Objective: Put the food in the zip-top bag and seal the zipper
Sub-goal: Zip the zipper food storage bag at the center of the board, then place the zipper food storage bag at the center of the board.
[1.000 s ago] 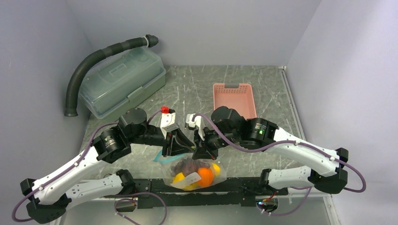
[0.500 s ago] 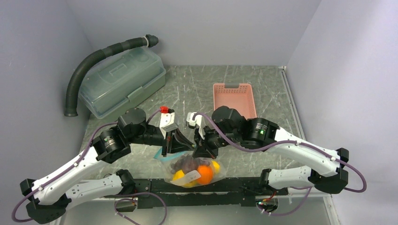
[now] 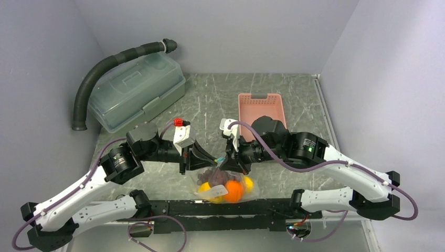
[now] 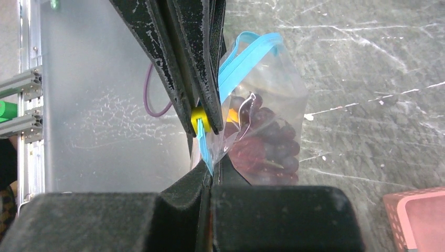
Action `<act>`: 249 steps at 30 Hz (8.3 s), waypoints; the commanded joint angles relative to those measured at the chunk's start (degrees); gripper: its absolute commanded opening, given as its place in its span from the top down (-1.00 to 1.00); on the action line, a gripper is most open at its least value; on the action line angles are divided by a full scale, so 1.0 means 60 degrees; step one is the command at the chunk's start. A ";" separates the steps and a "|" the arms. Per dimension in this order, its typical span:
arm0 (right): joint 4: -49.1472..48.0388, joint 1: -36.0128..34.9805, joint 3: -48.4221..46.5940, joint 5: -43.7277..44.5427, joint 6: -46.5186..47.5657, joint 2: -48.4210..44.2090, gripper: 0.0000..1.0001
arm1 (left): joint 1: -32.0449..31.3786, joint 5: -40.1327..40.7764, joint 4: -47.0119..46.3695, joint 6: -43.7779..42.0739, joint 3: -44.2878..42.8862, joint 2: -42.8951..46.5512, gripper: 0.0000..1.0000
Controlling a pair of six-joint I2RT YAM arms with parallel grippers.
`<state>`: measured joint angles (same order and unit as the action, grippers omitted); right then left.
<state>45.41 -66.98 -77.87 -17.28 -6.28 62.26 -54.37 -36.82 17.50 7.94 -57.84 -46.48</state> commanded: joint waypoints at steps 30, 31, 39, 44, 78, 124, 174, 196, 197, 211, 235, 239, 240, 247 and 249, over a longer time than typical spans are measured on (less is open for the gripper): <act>0.0035 0.0031 -0.1188 0.3191 -0.0477 -0.2484 1.00 | -0.0036 0.1029 0.2166 -0.0678 -0.0224 0.0573 1.00; -0.0005 0.0033 -0.1180 0.3347 -0.0500 -0.2571 1.00 | -0.0035 0.1048 0.2220 -0.0690 -0.0240 0.0593 1.00; -0.0228 0.0031 -0.1005 0.4694 -0.0661 -0.3001 1.00 | -0.0035 0.1309 0.2620 -0.0736 -0.0247 0.0825 1.00; -0.0228 0.0043 -0.0897 0.5474 -0.0764 -0.3093 1.00 | -0.0035 0.1522 0.2850 -0.0713 -0.0193 0.1085 1.00; -0.0898 0.0031 -0.0406 0.7974 -0.0552 -0.3498 1.00 | -0.0035 0.2301 0.3081 -0.0496 -0.0150 0.1590 0.76; -0.1016 0.0031 -0.0204 0.4024 -0.0213 -0.1470 1.00 | -0.0035 0.2641 0.0863 -0.1771 -0.1203 -0.0442 -0.99; -0.1203 0.0047 0.0033 0.5397 -0.0132 -0.1918 0.02 | -0.0036 0.5256 0.1850 -0.1964 -0.1370 -0.1879 1.00; -0.1506 0.0058 0.1838 0.6597 -0.0686 -0.3297 -0.24 | 0.1233 0.9714 0.0218 -0.3944 -0.1918 -0.3546 1.00; -0.1548 0.0054 0.1919 0.6589 -0.0707 -0.3352 -0.25 | 0.1374 0.9746 0.0041 -0.4054 -0.1860 -0.3602 1.00; -0.2070 0.0054 0.2980 0.6052 -0.0887 -0.4164 -0.30 | 0.3173 0.9625 -0.1514 -0.5688 -0.1977 -0.5879 1.00; -0.2077 0.0057 0.3743 0.6567 -0.0887 -0.5111 -0.43 | 0.1104 0.9529 -0.0298 -0.1933 -0.0598 -0.5922 0.61; -0.2151 0.0059 0.3778 0.6642 -0.0884 -0.4971 -0.46 | 0.1002 0.8696 0.0250 -0.1399 -0.0359 -0.5546 0.45; -0.2161 0.0056 0.3778 0.6668 -0.0886 -0.4907 -0.46 | 0.0972 0.8505 0.0373 -0.0973 -0.0331 -0.5476 0.42; -0.2319 0.0049 0.3778 0.6745 -0.0927 -0.4564 -0.50 | 0.0544 0.7498 0.0704 -0.0033 0.0266 -0.4824 0.27; -0.2345 0.0060 0.3757 0.6752 -0.0951 -0.4431 -0.50 | 0.0322 0.7292 0.0765 0.0193 0.0430 -0.4613 0.25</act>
<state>34.52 -66.67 -55.16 22.06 -11.20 34.57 -50.30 11.60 20.93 3.60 -56.86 -77.45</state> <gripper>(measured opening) 0.749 0.364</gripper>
